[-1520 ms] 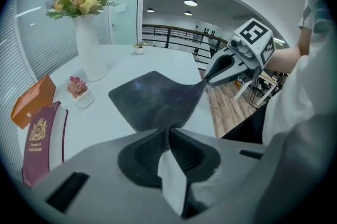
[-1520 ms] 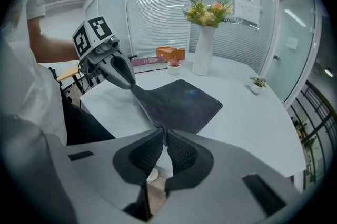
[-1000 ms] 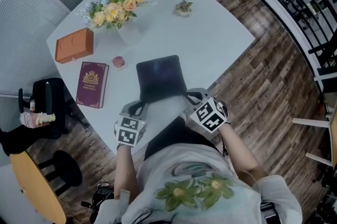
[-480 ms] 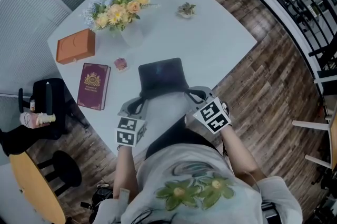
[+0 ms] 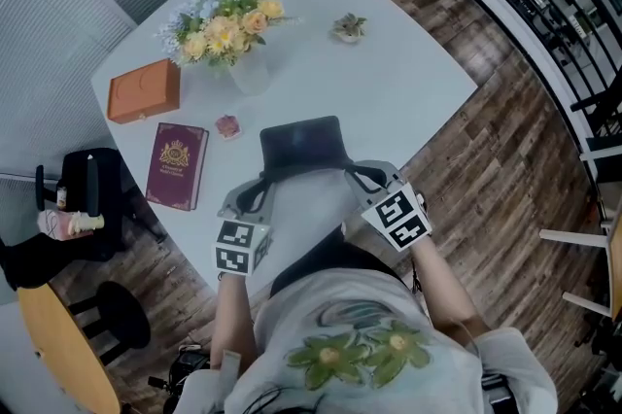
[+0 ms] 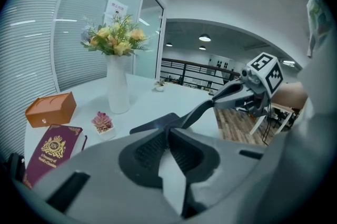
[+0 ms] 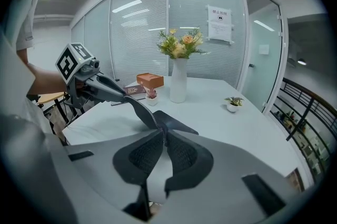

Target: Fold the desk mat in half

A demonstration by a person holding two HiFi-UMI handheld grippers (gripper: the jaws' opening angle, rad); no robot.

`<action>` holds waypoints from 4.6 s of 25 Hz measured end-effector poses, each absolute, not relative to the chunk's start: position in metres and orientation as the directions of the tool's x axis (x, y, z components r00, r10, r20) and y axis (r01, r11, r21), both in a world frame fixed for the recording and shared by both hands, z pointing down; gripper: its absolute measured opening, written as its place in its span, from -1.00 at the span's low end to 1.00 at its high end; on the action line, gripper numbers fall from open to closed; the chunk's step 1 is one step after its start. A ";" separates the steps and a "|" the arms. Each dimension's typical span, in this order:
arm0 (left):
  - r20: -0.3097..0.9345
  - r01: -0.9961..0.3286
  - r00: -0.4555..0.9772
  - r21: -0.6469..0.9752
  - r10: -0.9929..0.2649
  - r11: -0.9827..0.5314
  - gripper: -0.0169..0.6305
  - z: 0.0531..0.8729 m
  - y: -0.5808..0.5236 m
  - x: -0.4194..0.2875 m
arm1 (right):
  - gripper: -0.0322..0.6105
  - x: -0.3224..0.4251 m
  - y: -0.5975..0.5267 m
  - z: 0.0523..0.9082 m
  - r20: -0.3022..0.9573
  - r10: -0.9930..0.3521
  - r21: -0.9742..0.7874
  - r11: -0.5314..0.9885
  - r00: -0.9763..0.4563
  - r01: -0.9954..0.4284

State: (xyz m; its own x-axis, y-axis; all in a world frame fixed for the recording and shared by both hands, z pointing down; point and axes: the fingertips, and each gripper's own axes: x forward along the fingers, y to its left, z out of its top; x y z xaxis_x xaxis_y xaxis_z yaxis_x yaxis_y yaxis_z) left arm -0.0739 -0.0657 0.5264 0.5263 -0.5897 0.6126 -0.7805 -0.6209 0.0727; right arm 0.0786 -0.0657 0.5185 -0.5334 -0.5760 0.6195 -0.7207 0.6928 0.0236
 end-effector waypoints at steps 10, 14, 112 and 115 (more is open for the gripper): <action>0.589 -0.784 0.533 0.073 -0.607 -0.617 -0.83 0.519 -0.074 -0.076 | -0.78 0.077 -0.078 0.510 0.604 -0.599 0.040 0.681 -0.526 -0.731; 0.578 -0.786 0.535 0.074 -0.616 -0.613 -0.83 0.515 -0.077 -0.076 | -0.78 0.077 -0.082 0.507 0.597 -0.603 0.034 0.678 -0.529 -0.734; 0.561 -0.860 0.366 -0.101 -0.742 -0.500 -0.84 0.548 -0.211 -0.081 | -0.78 0.068 -0.228 0.541 0.610 -0.571 0.094 0.740 -0.549 -0.665; 0.579 -0.851 0.343 -0.143 -0.740 -0.506 -0.84 0.556 -0.212 -0.081 | -0.78 0.067 -0.231 0.546 0.615 -0.565 0.085 0.741 -0.550 -0.666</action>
State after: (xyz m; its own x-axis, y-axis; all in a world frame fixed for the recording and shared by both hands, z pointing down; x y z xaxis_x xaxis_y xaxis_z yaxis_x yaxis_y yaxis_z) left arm -0.0809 -0.2125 0.5561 0.3427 -0.7397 0.5791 -0.8506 -0.5060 -0.1430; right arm 0.0673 -0.2309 0.5460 -0.5501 -0.5651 0.6148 -0.6661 0.7410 0.0851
